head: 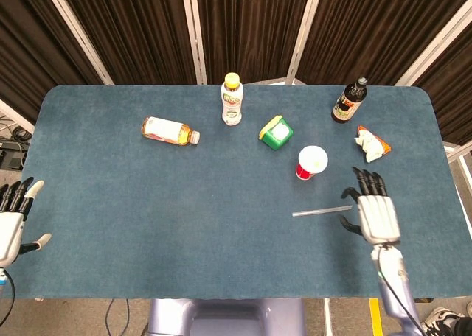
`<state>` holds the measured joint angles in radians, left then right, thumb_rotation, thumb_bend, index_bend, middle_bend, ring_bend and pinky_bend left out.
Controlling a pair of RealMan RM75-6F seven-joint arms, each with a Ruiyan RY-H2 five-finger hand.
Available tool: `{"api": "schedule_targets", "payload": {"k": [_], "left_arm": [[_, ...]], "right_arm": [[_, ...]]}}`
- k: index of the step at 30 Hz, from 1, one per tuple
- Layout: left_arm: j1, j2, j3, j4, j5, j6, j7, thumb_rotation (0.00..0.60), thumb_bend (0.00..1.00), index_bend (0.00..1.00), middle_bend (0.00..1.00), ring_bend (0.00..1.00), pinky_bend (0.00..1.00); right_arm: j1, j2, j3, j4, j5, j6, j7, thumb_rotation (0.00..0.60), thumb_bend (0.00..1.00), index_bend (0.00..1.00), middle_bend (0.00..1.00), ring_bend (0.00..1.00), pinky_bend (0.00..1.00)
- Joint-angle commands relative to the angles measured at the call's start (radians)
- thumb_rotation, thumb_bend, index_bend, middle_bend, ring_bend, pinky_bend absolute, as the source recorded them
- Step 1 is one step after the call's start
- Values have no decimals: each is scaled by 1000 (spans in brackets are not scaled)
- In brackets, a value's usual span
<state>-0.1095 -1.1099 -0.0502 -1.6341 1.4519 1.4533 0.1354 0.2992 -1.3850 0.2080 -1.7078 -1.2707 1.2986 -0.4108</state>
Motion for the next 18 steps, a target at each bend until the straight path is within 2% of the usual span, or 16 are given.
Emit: {"api": "schedule_targets", "payload": {"k": [1, 9, 18], "left_arm": [[0, 0, 0, 1, 1, 1, -1, 600, 42, 0, 0, 0, 0], [-1, 1, 0, 2, 0, -1, -4, 600, 42, 0, 0, 0, 0], [-2, 0, 0, 1, 0, -2, -2, 600, 45, 0, 0, 0, 0]], "right_arm": [[49, -55, 24, 42, 49, -45, -52, 600, 245, 447, 57, 0, 0], [112, -170, 53, 152, 183, -97, -119, 600, 247, 446, 57, 0, 0], [130, -223, 48, 223, 237, -110, -101, 600, 257, 461, 57, 0, 0]]}}
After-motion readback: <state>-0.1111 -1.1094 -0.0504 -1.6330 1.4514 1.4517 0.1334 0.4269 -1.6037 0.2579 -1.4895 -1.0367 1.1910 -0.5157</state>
